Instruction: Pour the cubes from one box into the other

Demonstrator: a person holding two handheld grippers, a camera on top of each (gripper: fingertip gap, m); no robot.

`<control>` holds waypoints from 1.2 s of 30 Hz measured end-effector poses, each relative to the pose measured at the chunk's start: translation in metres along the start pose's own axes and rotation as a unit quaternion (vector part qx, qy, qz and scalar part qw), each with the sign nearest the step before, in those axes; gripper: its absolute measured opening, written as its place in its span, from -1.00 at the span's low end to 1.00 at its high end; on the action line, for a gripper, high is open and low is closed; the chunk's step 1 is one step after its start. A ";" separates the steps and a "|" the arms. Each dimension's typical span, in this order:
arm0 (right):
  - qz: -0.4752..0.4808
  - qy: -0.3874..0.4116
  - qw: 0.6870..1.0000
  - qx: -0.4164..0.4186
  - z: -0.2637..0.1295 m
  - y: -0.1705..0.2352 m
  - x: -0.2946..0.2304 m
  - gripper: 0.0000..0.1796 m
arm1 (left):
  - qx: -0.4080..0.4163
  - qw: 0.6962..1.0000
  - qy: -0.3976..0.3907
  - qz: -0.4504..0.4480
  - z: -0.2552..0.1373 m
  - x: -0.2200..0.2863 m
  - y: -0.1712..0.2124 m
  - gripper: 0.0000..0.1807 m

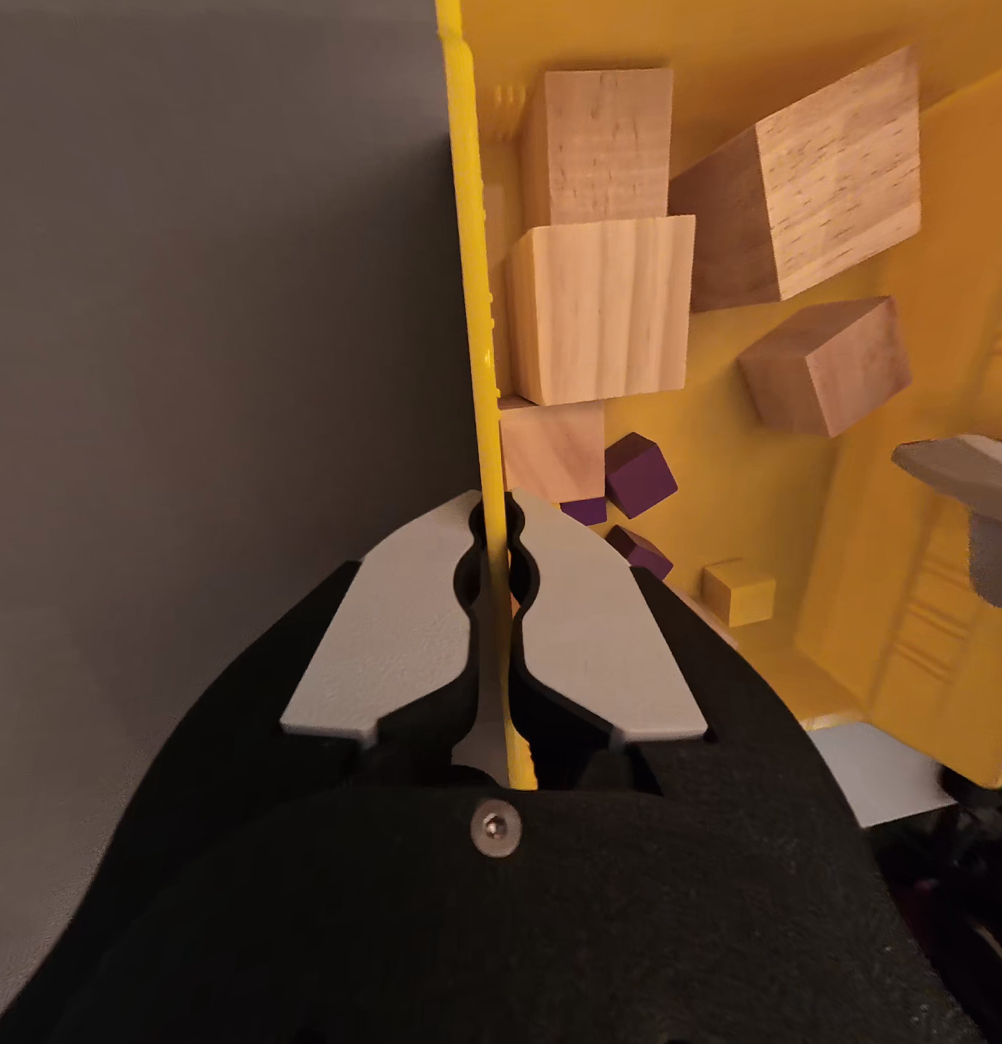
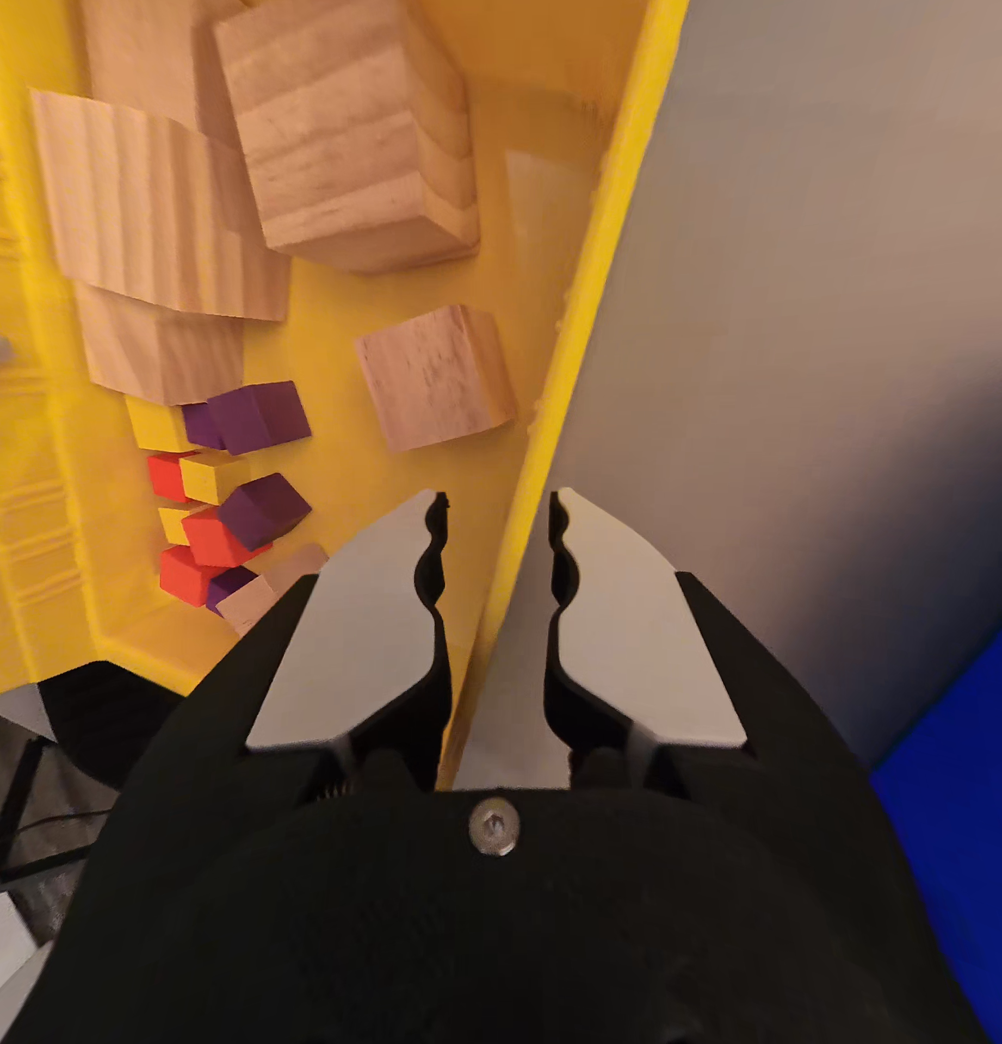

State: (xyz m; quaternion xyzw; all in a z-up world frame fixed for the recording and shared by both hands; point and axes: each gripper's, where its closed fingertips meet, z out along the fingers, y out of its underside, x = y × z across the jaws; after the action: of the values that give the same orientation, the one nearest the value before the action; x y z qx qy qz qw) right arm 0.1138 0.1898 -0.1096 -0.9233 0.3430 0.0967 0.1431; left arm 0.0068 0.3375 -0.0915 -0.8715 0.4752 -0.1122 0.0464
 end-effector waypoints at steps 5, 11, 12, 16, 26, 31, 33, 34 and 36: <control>-0.012 0.037 0.998 -0.042 0.011 0.013 0.005 -0.83 | -0.009 1.000 0.002 -0.008 0.004 -0.001 0.000 -0.95; -0.031 0.073 0.996 -0.039 0.013 0.010 0.010 -0.89 | -0.027 1.000 -0.002 0.000 0.009 -0.001 0.004 -0.94; -0.032 0.075 0.996 -0.036 0.013 0.009 0.010 -0.89 | -0.035 0.999 -0.004 0.001 0.011 -0.002 0.006 -0.94; -0.031 0.073 0.996 -0.043 0.014 0.010 0.011 -0.92 | -0.044 0.999 0.000 0.009 0.014 -0.002 0.008 -0.94; -0.055 0.077 0.993 -0.066 0.014 0.008 0.014 -0.90 | -0.075 0.997 -0.001 0.003 0.012 0.001 0.018 -0.94; -0.058 0.071 0.994 -0.059 0.015 -0.001 0.012 -0.89 | -0.075 0.996 -0.036 0.035 0.004 -0.002 0.019 -0.93; -0.055 0.064 0.995 -0.049 0.014 -0.004 0.011 -0.88 | -0.076 0.994 -0.063 0.053 -0.003 -0.006 0.018 -0.82; -0.052 0.057 0.996 -0.047 0.015 -0.005 0.010 -0.88 | -0.081 0.992 -0.072 0.060 -0.004 -0.008 0.020 -0.78; -0.050 0.047 0.996 -0.048 0.017 -0.004 0.009 -0.88 | -0.077 0.994 -0.061 0.055 0.001 -0.005 0.022 -0.86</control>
State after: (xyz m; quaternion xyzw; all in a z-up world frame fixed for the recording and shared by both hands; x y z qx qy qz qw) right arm 0.1220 0.1930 -0.1270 -0.9487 0.2976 0.0620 0.0870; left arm -0.0139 0.3300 -0.0973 -0.8503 0.5258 -0.0194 0.0136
